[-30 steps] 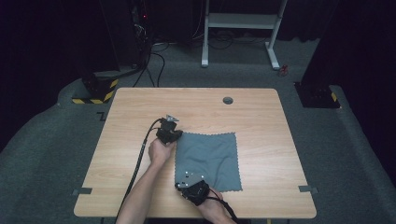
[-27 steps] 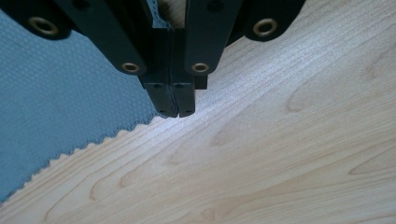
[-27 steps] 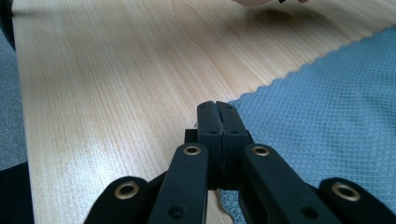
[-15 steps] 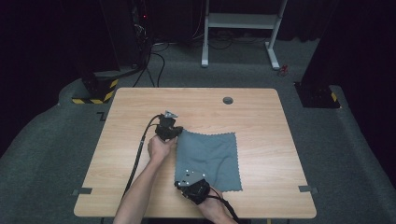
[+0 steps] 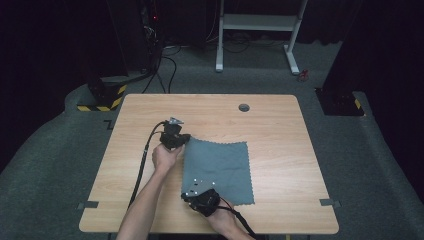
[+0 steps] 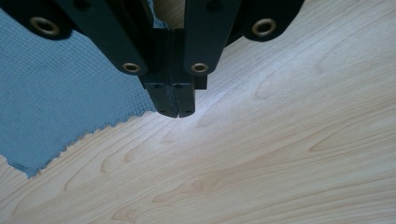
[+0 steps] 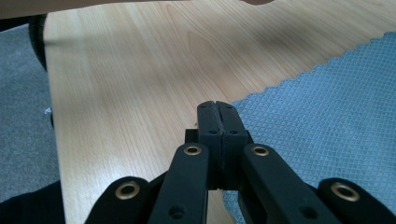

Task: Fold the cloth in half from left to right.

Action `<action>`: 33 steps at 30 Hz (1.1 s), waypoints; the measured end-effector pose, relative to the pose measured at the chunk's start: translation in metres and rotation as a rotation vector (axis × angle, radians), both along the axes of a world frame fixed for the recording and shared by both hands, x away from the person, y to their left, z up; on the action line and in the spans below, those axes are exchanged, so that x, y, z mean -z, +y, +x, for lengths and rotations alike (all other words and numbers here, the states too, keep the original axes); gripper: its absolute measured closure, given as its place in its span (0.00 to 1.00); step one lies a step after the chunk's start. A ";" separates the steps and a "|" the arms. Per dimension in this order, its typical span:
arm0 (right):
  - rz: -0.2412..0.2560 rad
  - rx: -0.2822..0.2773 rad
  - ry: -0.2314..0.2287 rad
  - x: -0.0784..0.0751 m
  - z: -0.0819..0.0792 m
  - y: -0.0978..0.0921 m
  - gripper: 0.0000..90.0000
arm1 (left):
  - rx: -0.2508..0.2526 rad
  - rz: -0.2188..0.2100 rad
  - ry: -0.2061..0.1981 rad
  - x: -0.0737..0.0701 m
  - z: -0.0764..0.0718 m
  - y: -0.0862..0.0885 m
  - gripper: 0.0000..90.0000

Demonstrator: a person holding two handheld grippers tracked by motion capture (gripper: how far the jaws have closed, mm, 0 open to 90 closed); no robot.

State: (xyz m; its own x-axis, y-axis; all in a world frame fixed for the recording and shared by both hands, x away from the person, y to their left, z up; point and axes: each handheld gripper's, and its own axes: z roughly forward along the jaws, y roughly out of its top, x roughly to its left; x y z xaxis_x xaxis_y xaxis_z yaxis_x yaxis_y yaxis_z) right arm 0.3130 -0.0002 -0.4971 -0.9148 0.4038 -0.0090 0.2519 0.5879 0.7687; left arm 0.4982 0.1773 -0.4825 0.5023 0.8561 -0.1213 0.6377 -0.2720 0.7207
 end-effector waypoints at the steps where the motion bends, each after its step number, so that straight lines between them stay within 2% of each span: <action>1: -0.002 -0.004 -0.003 -0.002 0.000 0.002 1.00 | -0.002 -0.005 0.003 -0.001 -0.001 0.003 1.00; 7: 0.025 -0.030 -0.007 -0.012 0.000 0.012 1.00 | -0.025 -0.001 -0.003 -0.013 -0.004 0.018 1.00; 12: 0.061 -0.031 -0.018 -0.019 -0.002 0.011 1.00 | -0.031 -0.010 -0.012 -0.019 -0.006 0.019 1.00; 16: 0.065 -0.008 -0.007 -0.015 -0.001 -0.001 1.00 | -0.018 -0.011 0.000 -0.010 -0.003 0.008 1.00; 18: 0.061 0.004 0.001 -0.011 0.000 -0.008 1.00 | -0.004 0.010 0.005 -0.007 0.000 0.001 1.00; 21: 0.054 0.026 0.011 -0.004 -0.001 -0.019 1.00 | 0.021 0.020 0.001 -0.007 0.002 -0.011 1.00; 24: 0.058 0.045 0.016 -0.001 -0.001 -0.029 1.00 | 0.033 0.001 -0.002 -0.007 0.003 -0.021 1.00; 28: 0.054 0.066 0.019 0.002 -0.002 -0.041 1.00 | 0.041 0.012 0.002 -0.002 0.006 -0.029 1.00; 33: 0.054 0.096 0.008 0.002 -0.003 -0.057 1.00 | 0.060 0.006 0.007 0.000 0.009 -0.042 1.00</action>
